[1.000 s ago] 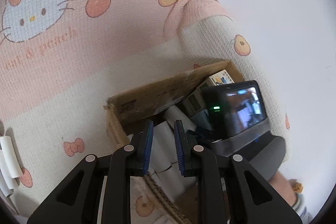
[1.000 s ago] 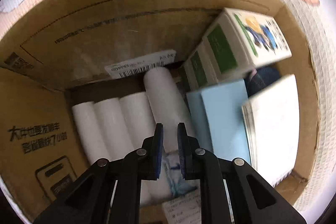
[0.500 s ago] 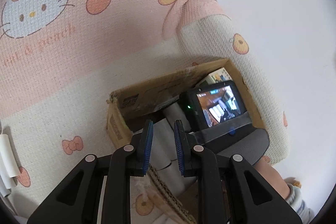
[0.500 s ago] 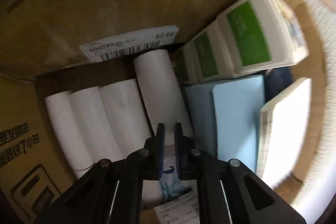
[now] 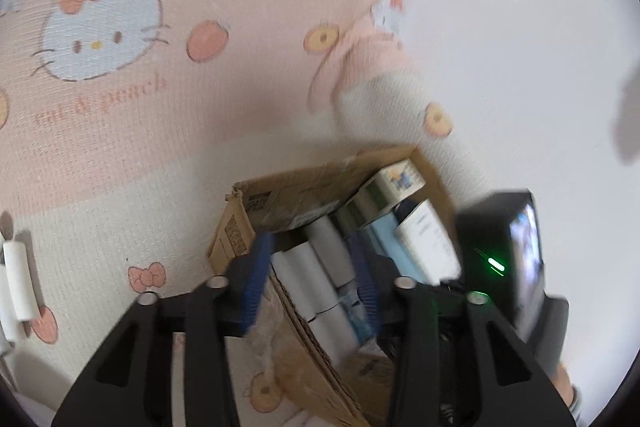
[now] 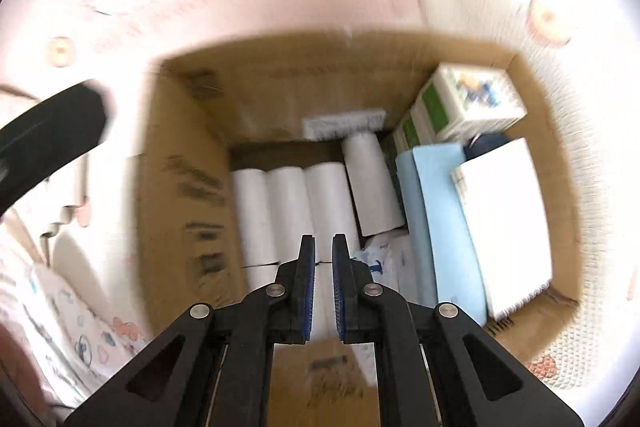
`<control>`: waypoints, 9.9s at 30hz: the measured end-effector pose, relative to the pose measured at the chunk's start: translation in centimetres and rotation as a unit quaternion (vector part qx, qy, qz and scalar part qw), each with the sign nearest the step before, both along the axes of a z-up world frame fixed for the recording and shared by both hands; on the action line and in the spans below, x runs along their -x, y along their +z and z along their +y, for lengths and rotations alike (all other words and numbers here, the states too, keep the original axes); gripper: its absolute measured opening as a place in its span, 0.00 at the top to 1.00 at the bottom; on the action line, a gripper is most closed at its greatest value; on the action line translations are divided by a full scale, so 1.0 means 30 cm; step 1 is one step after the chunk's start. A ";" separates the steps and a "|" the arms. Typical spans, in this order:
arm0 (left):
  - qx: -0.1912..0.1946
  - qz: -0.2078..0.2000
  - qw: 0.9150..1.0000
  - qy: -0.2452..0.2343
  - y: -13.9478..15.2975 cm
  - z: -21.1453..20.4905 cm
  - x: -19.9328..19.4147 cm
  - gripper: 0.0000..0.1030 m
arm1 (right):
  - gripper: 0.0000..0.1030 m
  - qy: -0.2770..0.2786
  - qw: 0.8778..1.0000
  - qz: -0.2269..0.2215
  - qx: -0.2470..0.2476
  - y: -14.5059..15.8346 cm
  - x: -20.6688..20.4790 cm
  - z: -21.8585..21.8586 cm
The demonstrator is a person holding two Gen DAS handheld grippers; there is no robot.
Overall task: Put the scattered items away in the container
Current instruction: 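Withdraw both tools from the box back to the tube pile, then close the right gripper on another white tube while the left tool steadies it, then lift and carry the white tube with the right gripper to the box, then lower the tube among the standing tubes and open the right gripper, then withdraw both tools from the box toward the remaining tubes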
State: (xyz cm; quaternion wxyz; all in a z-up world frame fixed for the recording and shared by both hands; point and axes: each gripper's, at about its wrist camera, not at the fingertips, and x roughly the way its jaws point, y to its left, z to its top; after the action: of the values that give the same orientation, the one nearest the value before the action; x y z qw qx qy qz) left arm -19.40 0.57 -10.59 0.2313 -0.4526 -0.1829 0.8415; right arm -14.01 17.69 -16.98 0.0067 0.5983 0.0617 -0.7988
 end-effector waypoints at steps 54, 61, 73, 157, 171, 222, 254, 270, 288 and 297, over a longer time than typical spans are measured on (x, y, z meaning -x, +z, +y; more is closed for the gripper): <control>0.126 0.047 0.969 0.206 -0.405 -0.704 -0.322 0.48 | 0.95 0.232 0.955 0.182 0.024 -0.225 -0.155 -0.772; 0.074 -0.020 0.960 0.269 -0.473 -0.893 -0.203 0.48 | 0.95 0.222 0.962 0.142 0.066 -0.285 -0.034 -0.835; 0.021 -0.074 0.956 0.283 -0.564 -0.936 -0.147 0.48 | 0.90 0.218 0.964 0.076 0.129 -0.368 0.077 -0.986; -0.071 -0.177 0.980 0.063 -0.733 -0.522 -0.202 0.50 | 0.59 0.095 0.976 -0.031 0.195 -0.457 -0.070 -0.660; -0.095 -0.114 0.983 0.111 -0.514 -0.497 -0.341 0.55 | 0.59 0.138 0.971 0.032 0.191 -0.238 -0.169 -0.643; -0.011 -0.113 0.991 -0.074 -0.055 0.379 0.012 0.57 | 0.59 0.026 0.975 0.110 0.190 0.155 -0.003 0.160; 0.018 -0.261 0.965 0.032 -0.477 0.451 0.282 0.58 | 0.71 0.048 0.990 -0.057 0.121 -0.028 0.269 0.239; -0.017 -0.302 0.951 0.060 -0.482 0.418 0.268 0.94 | 0.72 0.095 0.991 -0.016 0.096 0.063 0.195 0.294; 0.146 -0.015 0.989 0.013 0.005 0.395 0.081 0.39 | 0.72 0.102 0.991 0.029 0.081 0.137 0.084 0.161; 0.179 0.056 0.981 0.042 0.087 0.321 -0.157 0.38 | 0.72 0.149 0.985 0.073 0.045 0.264 -0.061 0.040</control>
State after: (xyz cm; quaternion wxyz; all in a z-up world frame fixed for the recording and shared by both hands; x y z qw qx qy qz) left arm -14.68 10.22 -7.97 0.1211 -0.4307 -0.0346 0.8937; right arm -12.19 18.89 -9.07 0.1476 0.5213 0.1146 -0.8327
